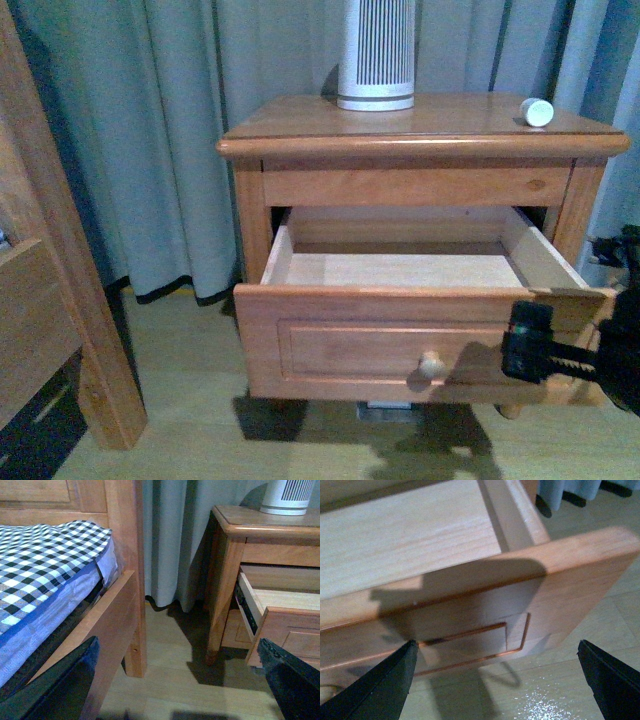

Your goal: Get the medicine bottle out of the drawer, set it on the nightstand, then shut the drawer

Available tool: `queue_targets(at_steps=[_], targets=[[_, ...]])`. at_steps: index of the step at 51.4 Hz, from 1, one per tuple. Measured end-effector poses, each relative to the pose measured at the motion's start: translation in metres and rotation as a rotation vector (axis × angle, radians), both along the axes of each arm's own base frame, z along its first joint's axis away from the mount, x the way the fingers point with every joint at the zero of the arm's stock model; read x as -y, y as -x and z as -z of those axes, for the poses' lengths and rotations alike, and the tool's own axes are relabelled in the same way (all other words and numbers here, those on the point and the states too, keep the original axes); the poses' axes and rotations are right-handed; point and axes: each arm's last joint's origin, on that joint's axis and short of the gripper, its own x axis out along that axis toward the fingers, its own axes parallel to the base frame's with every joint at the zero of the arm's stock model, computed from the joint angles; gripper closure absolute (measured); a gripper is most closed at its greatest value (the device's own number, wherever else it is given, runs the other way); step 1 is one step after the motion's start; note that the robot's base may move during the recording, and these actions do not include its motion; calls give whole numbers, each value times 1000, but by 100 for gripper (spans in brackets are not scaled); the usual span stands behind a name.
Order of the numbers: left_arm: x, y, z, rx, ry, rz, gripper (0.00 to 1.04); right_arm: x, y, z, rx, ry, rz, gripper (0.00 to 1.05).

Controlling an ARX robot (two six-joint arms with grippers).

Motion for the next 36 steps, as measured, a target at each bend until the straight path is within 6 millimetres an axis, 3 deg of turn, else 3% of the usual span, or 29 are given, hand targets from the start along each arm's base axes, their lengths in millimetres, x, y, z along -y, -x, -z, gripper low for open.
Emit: queue_targets(at_steps=[5,12,25,30,36], targets=[[0,0,0,0,0,0,7,-4,-25,-1,7,13,-6,7],[0,0,0,0,0,0,7,-10,-81,-6,30,34,-20,7],[0,0,0,0,0,0,7,-9,-156,-10,81,75,-20,7],[0,0,0,0,0,0,7,-9,-172,-10,90,97,-29,7],[0,0,0,0,0,0,7,-9,-174,-10,83,94,-35,7]])
